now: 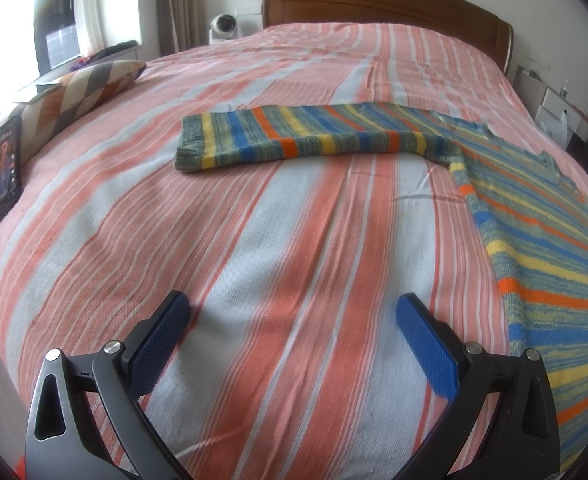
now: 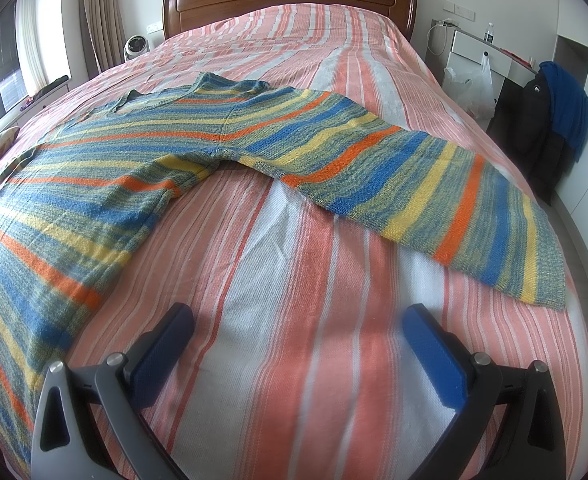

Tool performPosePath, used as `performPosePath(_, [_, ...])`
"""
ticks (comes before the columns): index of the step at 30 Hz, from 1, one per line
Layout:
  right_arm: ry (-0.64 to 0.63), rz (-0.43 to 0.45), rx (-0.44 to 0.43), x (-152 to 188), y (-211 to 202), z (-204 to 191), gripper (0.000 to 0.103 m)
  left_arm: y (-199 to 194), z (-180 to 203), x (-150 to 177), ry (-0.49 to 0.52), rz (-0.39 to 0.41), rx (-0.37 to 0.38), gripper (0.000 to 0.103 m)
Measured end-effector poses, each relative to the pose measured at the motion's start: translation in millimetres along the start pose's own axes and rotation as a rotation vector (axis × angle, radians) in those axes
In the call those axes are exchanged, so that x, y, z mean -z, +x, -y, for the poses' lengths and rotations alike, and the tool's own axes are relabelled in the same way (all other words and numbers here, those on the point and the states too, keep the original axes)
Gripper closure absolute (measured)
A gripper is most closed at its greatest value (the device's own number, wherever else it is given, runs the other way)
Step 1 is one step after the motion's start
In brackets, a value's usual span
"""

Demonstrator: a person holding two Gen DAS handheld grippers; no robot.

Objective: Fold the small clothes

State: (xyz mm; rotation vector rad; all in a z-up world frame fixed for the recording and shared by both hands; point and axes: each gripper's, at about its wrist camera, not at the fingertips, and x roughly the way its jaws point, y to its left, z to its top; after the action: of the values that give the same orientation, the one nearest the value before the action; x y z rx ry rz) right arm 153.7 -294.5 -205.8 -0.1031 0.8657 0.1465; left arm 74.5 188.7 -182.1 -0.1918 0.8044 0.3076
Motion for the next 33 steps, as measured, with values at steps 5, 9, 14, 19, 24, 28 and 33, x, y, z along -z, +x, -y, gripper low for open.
performPosePath(5, [-0.001,0.000,0.001,0,0,0,0.000,0,0,0,-0.001,0.001,-0.001,0.000])
performPosePath(9, [0.001,-0.001,0.004,0,0,1,0.000,0,0,0,-0.001,0.005,-0.004,0.000])
performPosePath(14, [0.007,-0.007,0.003,-4,5,4,0.000,-1,1,1,0.000,0.011,-0.017,0.000])
performPosePath(19, [0.002,-0.027,-0.010,-9,8,5,0.000,-1,1,1,0.000,0.011,-0.016,0.000])
performPosePath(24, [0.049,-0.118,-0.117,-15,1,21,0.000,-2,0,1,-0.002,0.007,-0.008,0.000])
performPosePath(28, [0.316,0.012,-0.219,-19,-53,78,0.001,-2,0,0,-0.004,0.004,-0.007,0.000])
performPosePath(33, [0.828,0.093,-0.298,-13,-80,186,0.005,0,1,-1,-0.003,0.005,-0.009,0.000])
